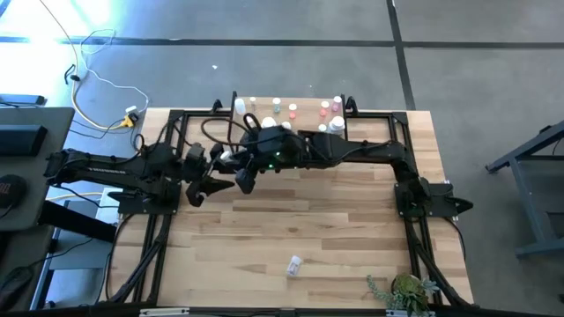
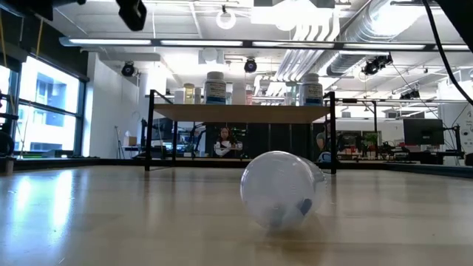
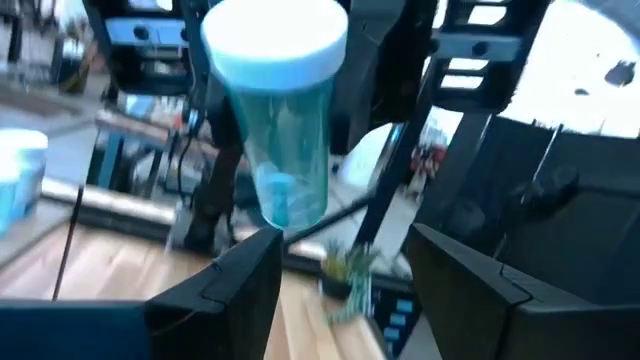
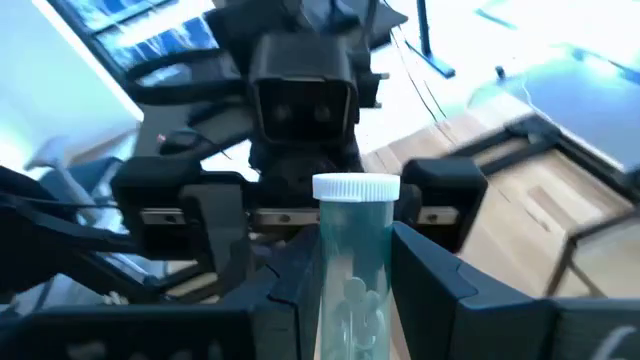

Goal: Pick and place medicine bottles onto shelf by color
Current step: Put the blue pill bottle on the shelf

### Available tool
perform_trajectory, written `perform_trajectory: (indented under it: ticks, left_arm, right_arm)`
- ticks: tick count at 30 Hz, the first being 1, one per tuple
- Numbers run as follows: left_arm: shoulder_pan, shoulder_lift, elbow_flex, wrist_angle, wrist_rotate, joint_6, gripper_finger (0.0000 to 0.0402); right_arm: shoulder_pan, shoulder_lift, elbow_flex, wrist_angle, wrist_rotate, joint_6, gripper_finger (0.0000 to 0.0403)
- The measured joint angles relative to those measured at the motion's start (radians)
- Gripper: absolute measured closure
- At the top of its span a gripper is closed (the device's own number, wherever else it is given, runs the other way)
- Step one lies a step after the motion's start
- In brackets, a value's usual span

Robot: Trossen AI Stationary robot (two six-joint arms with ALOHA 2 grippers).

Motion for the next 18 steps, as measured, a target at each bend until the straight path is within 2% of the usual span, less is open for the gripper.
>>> perform_trajectory:
  ticks: [5, 10, 18]
  left_arm:
    - [0.002, -0.001, 0.0, 0.035, -0.076, -0.031, 0.0198]
    - [0.018, -0.001, 0.0, 0.055, -0.09, -0.034, 0.0198]
    - [0.02, 0.0, 0.0, 0.122, -0.13, -0.037, 0.0198]
  right_arm:
    - [-0.004, -0.003, 0.0, 0.055, -0.051, -0.033, 0.0311]
    - [-0.014, -0.002, -0.001, 0.058, -0.107, -0.026, 0.0311]
    - [-0.029, -0.002, -0.001, 0.066, -0.095, -0.033, 0.0311]
